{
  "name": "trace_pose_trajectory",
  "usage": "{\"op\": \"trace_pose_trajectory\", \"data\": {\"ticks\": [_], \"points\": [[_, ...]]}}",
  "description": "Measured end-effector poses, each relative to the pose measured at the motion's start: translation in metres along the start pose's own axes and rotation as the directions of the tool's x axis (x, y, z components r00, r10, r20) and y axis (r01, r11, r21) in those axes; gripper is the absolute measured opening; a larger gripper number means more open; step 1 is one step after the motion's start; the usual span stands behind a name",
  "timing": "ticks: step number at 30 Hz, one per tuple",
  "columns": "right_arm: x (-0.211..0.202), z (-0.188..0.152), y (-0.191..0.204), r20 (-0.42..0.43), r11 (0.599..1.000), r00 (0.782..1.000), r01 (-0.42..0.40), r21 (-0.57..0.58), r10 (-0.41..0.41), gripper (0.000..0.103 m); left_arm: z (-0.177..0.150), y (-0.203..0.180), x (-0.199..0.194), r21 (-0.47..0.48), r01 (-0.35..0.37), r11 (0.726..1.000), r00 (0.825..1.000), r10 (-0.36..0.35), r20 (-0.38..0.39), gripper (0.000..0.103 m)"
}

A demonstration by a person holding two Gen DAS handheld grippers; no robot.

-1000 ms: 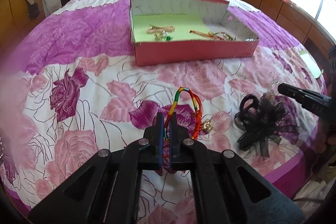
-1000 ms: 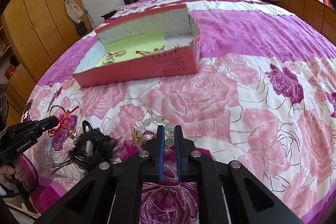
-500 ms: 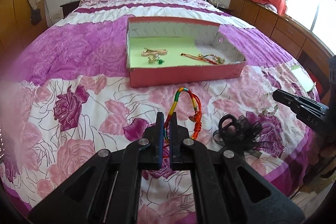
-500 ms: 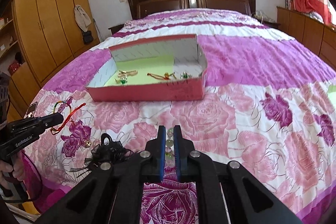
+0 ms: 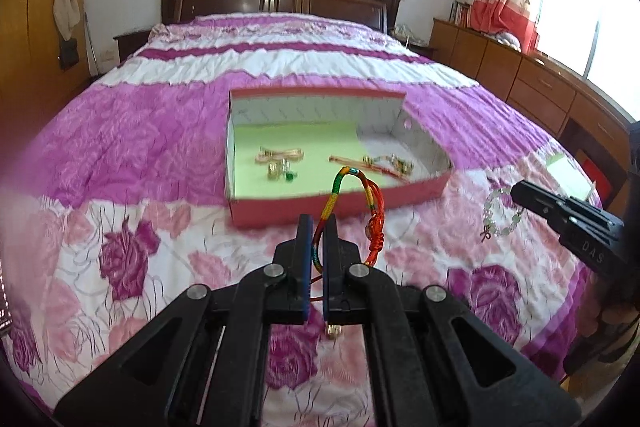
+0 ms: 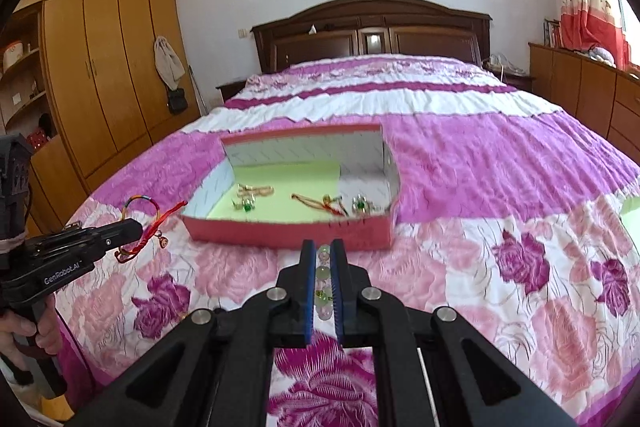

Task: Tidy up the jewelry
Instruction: 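Lift both bracelets and carry them over the pink box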

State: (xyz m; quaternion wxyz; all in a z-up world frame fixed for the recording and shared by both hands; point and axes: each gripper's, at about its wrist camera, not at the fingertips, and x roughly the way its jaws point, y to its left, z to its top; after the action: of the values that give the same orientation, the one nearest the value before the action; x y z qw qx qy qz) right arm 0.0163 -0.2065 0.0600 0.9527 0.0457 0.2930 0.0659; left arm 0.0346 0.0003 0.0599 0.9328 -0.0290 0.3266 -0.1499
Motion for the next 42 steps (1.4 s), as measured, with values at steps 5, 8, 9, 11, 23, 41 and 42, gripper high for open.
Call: {"op": "trace_pose_trajectory", "data": {"ticks": [5, 8, 9, 11, 23, 41, 42], "points": [[0.010, 0.015, 0.002, 0.038, 1.000, 0.999, -0.006, -0.008, 0.006, 0.009, 0.015, 0.000, 0.008, -0.004, -0.011, 1.000, 0.999, 0.011, 0.051, 0.000], [0.017, 0.025, 0.001, 0.065, 1.000, 0.998, -0.012, -0.002, 0.012, 0.009, 0.024, 0.000, 0.012, -0.008, -0.028, 1.000, 0.995, 0.029, 0.096, 0.000], [0.020, 0.028, 0.001, 0.074, 1.000, 0.997, -0.014, 0.000, 0.014, 0.009, 0.027, 0.000, 0.014, -0.010, -0.034, 0.999, 0.993, 0.035, 0.111, 0.000], [0.025, 0.035, 0.002, 0.091, 1.000, 0.996, -0.019, 0.003, 0.018, 0.009, 0.031, 0.000, 0.017, -0.013, -0.038, 0.999, 0.990, 0.039, 0.133, 0.000], [0.069, 0.069, -0.004, 0.167, 1.000, 0.986, 0.000, 0.013, -0.002, 0.009, 0.057, 0.010, 0.053, -0.041, -0.102, 0.994, 0.968, 0.108, 0.227, 0.000], [0.167, 0.088, -0.026, 0.091, 0.995, 0.991, 0.100, -0.008, -0.099, 0.009, 0.072, 0.028, 0.137, -0.075, -0.202, 0.977, 0.968, 0.210, 0.137, 0.000], [0.174, 0.087, -0.028, 0.071, 0.994, 0.992, 0.106, -0.008, -0.105, 0.009, 0.071, 0.030, 0.144, -0.075, -0.201, 0.977, 0.973, 0.208, 0.101, 0.000]]}}
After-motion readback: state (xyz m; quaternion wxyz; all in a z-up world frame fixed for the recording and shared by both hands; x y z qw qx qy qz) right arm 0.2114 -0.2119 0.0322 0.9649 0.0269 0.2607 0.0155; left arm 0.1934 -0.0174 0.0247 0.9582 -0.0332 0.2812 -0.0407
